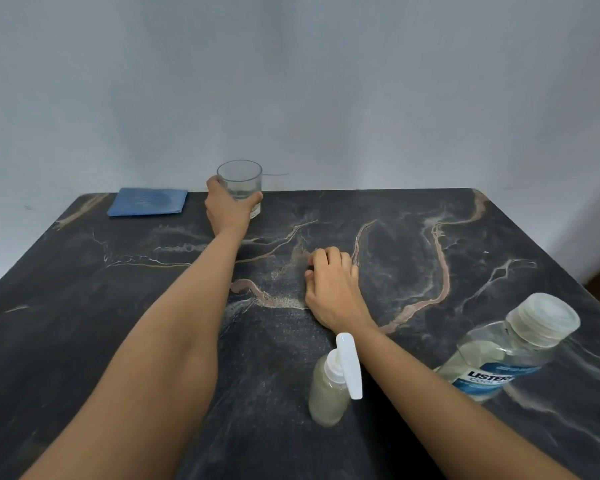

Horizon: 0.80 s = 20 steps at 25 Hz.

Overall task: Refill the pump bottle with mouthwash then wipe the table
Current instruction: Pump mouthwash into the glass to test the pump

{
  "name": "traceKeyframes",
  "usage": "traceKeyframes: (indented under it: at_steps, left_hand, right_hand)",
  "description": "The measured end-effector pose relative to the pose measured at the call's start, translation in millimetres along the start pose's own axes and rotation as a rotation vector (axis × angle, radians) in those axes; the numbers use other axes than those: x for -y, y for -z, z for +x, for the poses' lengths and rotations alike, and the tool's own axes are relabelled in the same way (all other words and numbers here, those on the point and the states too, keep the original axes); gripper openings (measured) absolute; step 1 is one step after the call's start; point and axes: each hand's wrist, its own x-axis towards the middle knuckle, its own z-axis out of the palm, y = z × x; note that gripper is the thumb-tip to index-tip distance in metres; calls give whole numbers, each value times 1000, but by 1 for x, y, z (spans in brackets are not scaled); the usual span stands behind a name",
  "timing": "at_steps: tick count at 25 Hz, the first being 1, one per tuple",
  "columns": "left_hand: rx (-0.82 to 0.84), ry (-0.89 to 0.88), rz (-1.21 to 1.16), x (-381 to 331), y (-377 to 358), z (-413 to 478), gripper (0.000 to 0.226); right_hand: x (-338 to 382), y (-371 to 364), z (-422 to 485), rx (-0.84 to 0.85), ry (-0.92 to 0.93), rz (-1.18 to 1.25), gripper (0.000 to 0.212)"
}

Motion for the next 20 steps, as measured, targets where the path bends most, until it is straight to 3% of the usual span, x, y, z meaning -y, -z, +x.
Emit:
traceKeyframes:
  at_steps: [5,9,14,20]
  left_hand:
    - [-42,-31,17,-7,35,-47,84]
    - [-71,-39,-11,-16,84,-102,81]
    - [37,-122,-5,-15,154,-177,79]
    - [-13,-63,-104,0,191,-259,77]
  right_hand:
    - [2,5,1,14,-27,58,17]
    - [1,15,-1,40,-82,308,19]
    - [4,44,-35,52,-165,596,23]
    - [4,57,-87,90,-182,672,19]
